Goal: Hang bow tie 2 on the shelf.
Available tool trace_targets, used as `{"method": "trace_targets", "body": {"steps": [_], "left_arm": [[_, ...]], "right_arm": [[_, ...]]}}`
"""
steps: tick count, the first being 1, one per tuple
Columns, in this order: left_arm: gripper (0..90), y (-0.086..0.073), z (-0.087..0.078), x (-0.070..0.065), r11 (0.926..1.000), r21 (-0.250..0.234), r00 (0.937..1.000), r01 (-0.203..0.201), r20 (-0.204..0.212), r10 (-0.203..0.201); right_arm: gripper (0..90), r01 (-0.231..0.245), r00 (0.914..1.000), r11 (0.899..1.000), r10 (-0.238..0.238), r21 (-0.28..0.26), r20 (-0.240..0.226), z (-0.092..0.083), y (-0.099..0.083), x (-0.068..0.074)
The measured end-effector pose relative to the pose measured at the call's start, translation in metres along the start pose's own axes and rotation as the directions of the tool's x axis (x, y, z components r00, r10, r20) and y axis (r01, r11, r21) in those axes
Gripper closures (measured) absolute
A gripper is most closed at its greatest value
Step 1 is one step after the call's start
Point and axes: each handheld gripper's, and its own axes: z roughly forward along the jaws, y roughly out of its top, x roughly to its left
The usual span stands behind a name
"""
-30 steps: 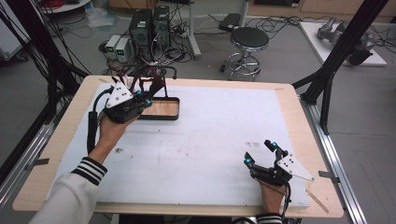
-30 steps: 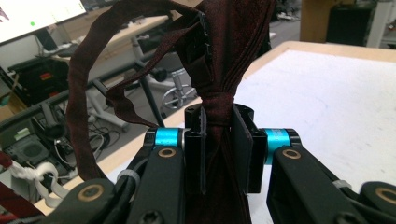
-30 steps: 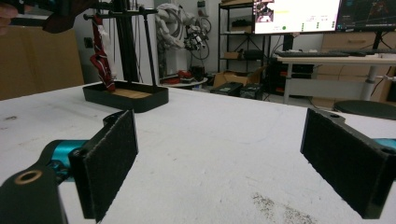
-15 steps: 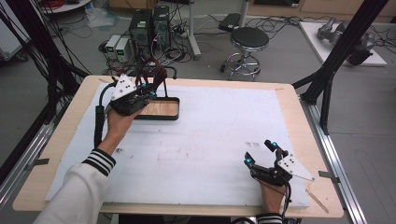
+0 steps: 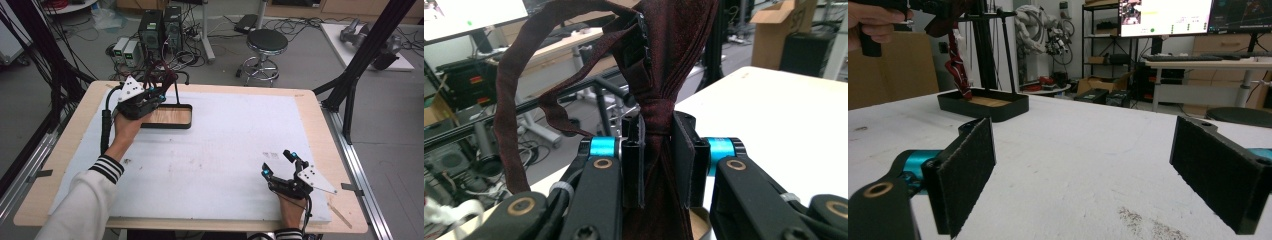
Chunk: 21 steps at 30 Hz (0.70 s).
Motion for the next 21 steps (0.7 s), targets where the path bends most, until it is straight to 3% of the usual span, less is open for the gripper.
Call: {"method": "trace_targets", "body": {"steps": [21], "left_arm": [[75.7, -0.011, 0.013, 0.011, 0.9981, 0.051, 0.9987, 0.036, -0.037, -0.034]], "right_arm": [[10.3, -0.008, 1.0, 1.0, 0.008, -0.001, -0.005, -0.001, 0.0, 0.0]]}}
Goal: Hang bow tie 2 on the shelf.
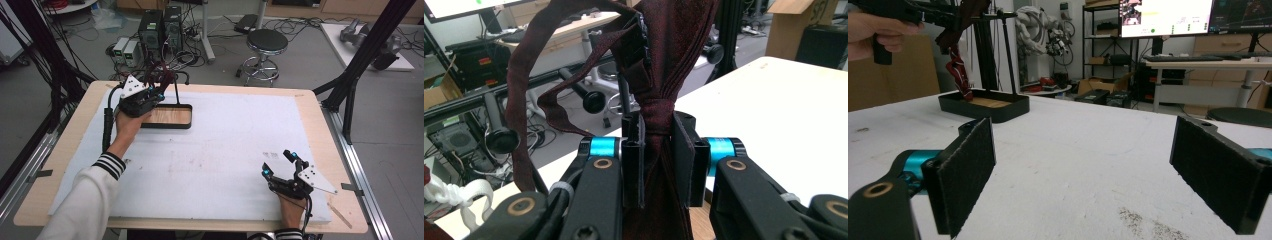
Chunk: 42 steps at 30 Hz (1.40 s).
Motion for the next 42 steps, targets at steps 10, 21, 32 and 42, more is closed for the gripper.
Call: {"method": "trace_targets", "body": {"steps": [10, 21, 32, 42], "left_arm": [[75.7, -0.004, 0.008, 0.004, 0.9986, 0.049, 0.9996, 0.019, -0.021, -0.018], [75.7, -0.006, 0.013, 0.009, 0.9949, 0.095, 0.9981, 0.034, -0.054, -0.029], [75.3, -0.01, 0.014, 0.011, 0.9908, 0.128, 0.9979, 0.045, -0.053, -0.038], [51.9, -0.019, 0.015, 0.012, 0.9887, 0.121, 0.9959, 0.088, -0.03, -0.085]], "right_arm": [[10.2, -0.002, 1.0, 1.0, 0.002, 0.0, 0.0, 0.0, 0.0, 0.0], [10.2, -0.002, 1.0, 1.0, 0.002, -0.001, 0.0, 0.0, 0.0, 0.0], [10.3, -0.005, 1.0, 1.0, 0.005, 0.0, 0.001, 0.0, 0.0, 0.0], [10.2, -0.003, 1.0, 1.0, 0.003, -0.008, -0.001, -0.001, 0.0, 0.0]]}}
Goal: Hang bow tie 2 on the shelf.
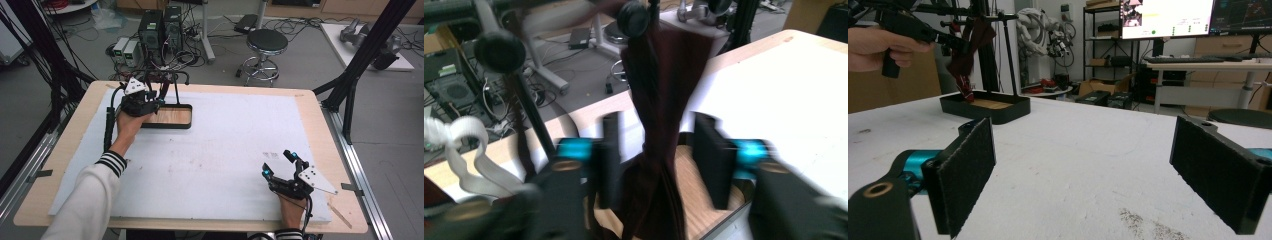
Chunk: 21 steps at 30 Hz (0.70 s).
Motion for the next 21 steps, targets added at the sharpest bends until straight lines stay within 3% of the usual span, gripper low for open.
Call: {"method": "trace_targets", "body": {"steps": [3, 8, 15, 21], "left_arm": [[36.2, -0.002, -0.002, 0.0, 0.9998, -0.017, 0.999, 0.006, 0.044, -0.005], [21.4, -0.004, -0.011, -0.002, 0.9983, -0.057, 0.9942, 0.004, 0.108, 0.002], [17.5, -0.01, -0.028, -0.006, 0.9949, -0.1, 0.984, -0.012, 0.176, 0.03], [17.3, -0.027, -0.05, -0.014, 0.9874, -0.154, 0.9767, -0.036, 0.204, 0.068]], "right_arm": [[10.3, -0.002, 1.0, 1.0, 0.002, 0.0, -0.001, 0.0, 0.0, 0.0], [10.2, 0.004, 1.0, 1.0, -0.004, -0.001, -0.002, 0.0, 0.0, 0.0], [10.2, -0.003, 1.0, 1.0, 0.003, -0.003, -0.003, -0.001, 0.0, 0.0], [10.3, -0.008, 1.0, 1.0, 0.007, -0.009, -0.006, -0.001, 0.0, -0.001]]}}
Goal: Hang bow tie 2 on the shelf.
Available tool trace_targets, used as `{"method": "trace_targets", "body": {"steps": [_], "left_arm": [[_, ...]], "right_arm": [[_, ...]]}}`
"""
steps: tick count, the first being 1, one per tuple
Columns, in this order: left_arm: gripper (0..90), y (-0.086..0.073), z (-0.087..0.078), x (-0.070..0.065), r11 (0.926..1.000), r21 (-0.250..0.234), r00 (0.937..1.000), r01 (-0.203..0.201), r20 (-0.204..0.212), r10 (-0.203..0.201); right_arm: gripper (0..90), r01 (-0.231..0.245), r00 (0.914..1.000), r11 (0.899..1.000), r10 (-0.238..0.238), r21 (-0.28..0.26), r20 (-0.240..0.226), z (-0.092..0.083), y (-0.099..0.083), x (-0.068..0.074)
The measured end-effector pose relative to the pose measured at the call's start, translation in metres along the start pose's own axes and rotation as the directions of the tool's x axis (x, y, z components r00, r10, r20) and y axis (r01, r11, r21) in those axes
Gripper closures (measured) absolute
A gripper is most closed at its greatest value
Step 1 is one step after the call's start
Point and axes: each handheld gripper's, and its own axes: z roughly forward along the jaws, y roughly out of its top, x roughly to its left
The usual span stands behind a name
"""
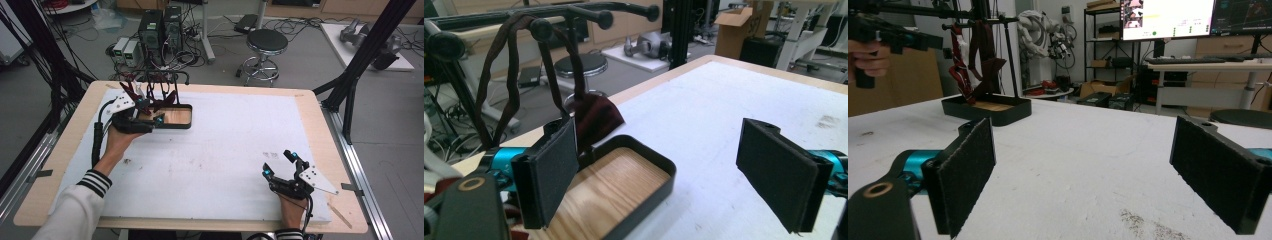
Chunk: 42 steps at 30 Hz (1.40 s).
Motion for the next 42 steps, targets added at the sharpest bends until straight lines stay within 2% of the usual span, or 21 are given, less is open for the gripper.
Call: {"method": "trace_targets", "body": {"steps": [7, 10, 13, 21, 23, 25, 27, 29, 32, 35, 42], "left_arm": [[17.3, -0.019, -0.039, -0.018, 0.9973, -0.051, 0.9986, -0.052, 0.007, 0.053], [17.3, -0.03, -0.053, -0.023, 0.9962, -0.079, 0.9993, -0.037, 0.0, 0.037], [17.3, -0.044, -0.071, -0.028, 0.9936, -0.104, 0.9988, -0.044, -0.027, 0.042], [17.3, -0.08, -0.107, -0.032, 0.9897, -0.137, 0.9984, -0.04, -0.046, 0.034], [17.3, -0.091, -0.114, -0.034, 0.99, -0.138, 0.9981, -0.027, -0.059, 0.019], [17.0, -0.099, -0.12, -0.036, 0.9887, -0.149, 0.9977, -0.018, -0.067, 0.008], [16.9, -0.107, -0.125, -0.039, 0.9848, -0.172, 0.9952, -0.023, -0.098, 0.007], [16.9, -0.11, -0.128, -0.041, 0.9792, -0.2, 0.9927, -0.035, -0.121, 0.011], [16.9, -0.112, -0.131, -0.041, 0.9726, -0.232, 0.991, -0.018, -0.133, -0.014], [16.8, -0.114, -0.13, -0.04, 0.9724, -0.233, 0.9907, 0.002, -0.132, -0.033], [16.5, -0.115, -0.132, -0.039, 0.9685, -0.248, 0.9863, 0.018, -0.155, -0.058]], "right_arm": [[10.3, 0.004, 1.0, 1.0, -0.004, 0.001, 0.0, 0.0, 0.0, 0.0], [10.3, 0.012, 0.9999, 1.0, -0.012, 0.003, 0.001, 0.0, 0.0, 0.001], [10.3, 0.014, 0.9999, 1.0, -0.014, 0.008, 0.005, 0.0, 0.0, 0.001], [10.3, 0.019, 0.9998, 1.0, -0.019, 0.006, 0.006, 0.0, 0.0, 0.002], [10.3, 0.021, 0.9998, 1.0, -0.021, 0.005, 0.005, 0.0, 0.0, 0.002], [10.3, 0.016, 0.9998, 1.0, -0.016, 0.007, 0.008, 0.0, 0.0, 0.002], [10.3, 0.019, 0.9998, 1.0, -0.019, 0.006, 0.008, 0.0, 0.0, 0.002], [10.3, 0.017, 0.9998, 1.0, -0.017, 0.007, 0.009, 0.0, 0.0, 0.002], [10.3, 0.022, 0.9997, 1.0, -0.022, 0.006, 0.011, 0.0, 0.0, 0.002], [10.2, 0.018, 0.9998, 1.0, -0.018, 0.008, 0.009, 0.0, 0.0, 0.002], [10.3, 0.03, 0.9995, 1.0, -0.03, 0.008, 0.009, 0.001, 0.0, 0.003]]}}
